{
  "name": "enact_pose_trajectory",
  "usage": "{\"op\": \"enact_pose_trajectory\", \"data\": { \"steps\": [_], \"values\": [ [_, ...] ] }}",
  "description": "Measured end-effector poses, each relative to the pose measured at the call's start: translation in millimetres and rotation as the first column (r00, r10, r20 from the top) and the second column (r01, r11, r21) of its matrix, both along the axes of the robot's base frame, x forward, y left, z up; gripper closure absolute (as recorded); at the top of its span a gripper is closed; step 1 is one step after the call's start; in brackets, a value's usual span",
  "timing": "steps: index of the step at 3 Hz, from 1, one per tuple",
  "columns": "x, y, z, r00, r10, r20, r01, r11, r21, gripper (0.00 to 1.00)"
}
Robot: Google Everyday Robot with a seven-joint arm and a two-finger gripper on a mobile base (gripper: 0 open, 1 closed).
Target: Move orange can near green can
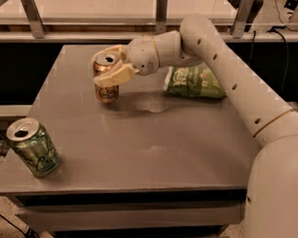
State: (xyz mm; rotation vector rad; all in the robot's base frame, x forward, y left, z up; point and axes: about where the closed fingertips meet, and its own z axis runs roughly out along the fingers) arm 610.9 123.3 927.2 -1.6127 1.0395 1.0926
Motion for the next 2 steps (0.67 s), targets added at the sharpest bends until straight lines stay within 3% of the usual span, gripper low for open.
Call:
{"op": "enact_pose_trajectory", "data": {
  "steps": [1,2],
  "values": [
    [-54.1,11.9,-2.1,0.9925,0.122,0.013,-0.12,0.99,-0.072,1.0],
    [-102.7,19.1,-8.7,0.9797,0.2,-0.006,-0.2,0.973,-0.115,1.0]
  ]
}}
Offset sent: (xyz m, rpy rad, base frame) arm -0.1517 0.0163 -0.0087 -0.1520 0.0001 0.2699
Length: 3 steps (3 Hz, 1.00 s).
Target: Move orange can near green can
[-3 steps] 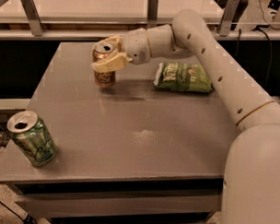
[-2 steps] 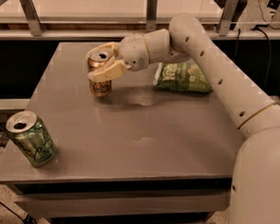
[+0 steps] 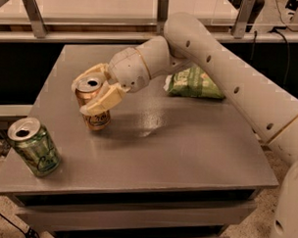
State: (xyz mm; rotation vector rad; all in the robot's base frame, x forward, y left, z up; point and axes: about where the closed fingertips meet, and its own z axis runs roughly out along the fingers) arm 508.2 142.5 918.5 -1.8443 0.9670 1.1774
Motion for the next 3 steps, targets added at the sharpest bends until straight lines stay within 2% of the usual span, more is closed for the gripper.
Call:
{"op": "enact_pose_trajectory", "data": {
  "steps": [1,2,3],
  "values": [
    [0.6,0.3,-2.0,1.0,0.004,-0.006,-0.004,1.0,0.013,1.0],
    [-11.0,1.3,-13.1,0.9976,0.055,-0.042,-0.054,0.998,0.026,1.0],
    [-33.3,10.2,-23.5,0.9898,0.102,-0.099,-0.101,0.995,0.013,1.0]
  ]
}}
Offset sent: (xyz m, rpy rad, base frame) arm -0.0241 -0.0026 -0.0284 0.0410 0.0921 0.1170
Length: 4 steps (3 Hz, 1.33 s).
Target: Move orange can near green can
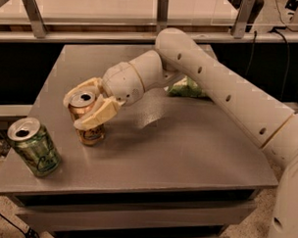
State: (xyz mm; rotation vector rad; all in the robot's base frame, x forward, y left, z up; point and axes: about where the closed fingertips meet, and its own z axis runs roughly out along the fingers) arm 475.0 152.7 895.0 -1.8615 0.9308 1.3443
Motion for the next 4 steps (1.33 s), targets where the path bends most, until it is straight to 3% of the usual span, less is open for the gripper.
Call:
{"op": "enact_pose_trajectory", "data": {
  "steps": [2,4],
  "values": [
    [-2.6,1.1,3.3,1.0,0.005,-0.006,-0.005,1.0,-0.003,1.0],
    [-41.8,21.9,15.1,0.9943,0.039,0.099,-0.039,0.999,-0.003,1.0]
  ]
}}
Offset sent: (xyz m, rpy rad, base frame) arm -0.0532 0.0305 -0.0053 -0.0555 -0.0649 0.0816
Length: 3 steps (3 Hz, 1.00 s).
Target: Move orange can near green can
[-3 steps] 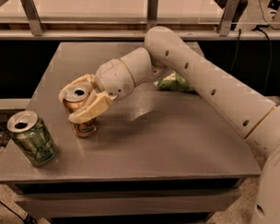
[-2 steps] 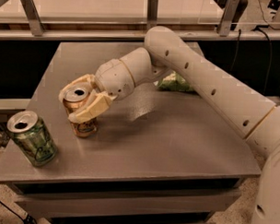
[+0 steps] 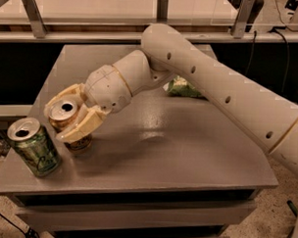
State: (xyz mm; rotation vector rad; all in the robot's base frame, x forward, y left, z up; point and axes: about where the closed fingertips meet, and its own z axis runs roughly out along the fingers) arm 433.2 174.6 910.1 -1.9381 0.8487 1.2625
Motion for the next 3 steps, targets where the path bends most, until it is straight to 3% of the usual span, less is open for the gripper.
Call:
{"op": "enact_pose_trajectory", "data": {
  "steps": [1,2,3],
  "values": [
    [-8.9,0.1,8.7,0.999,-0.017,0.041,0.016,1.0,0.021,1.0],
    [-11.1,-3.6,11.2,0.9976,-0.055,0.043,0.053,0.998,0.038,1.0],
    [-10.8,-8.4,8.1,0.9935,-0.114,-0.003,0.114,0.992,0.055,1.0]
  ]
}}
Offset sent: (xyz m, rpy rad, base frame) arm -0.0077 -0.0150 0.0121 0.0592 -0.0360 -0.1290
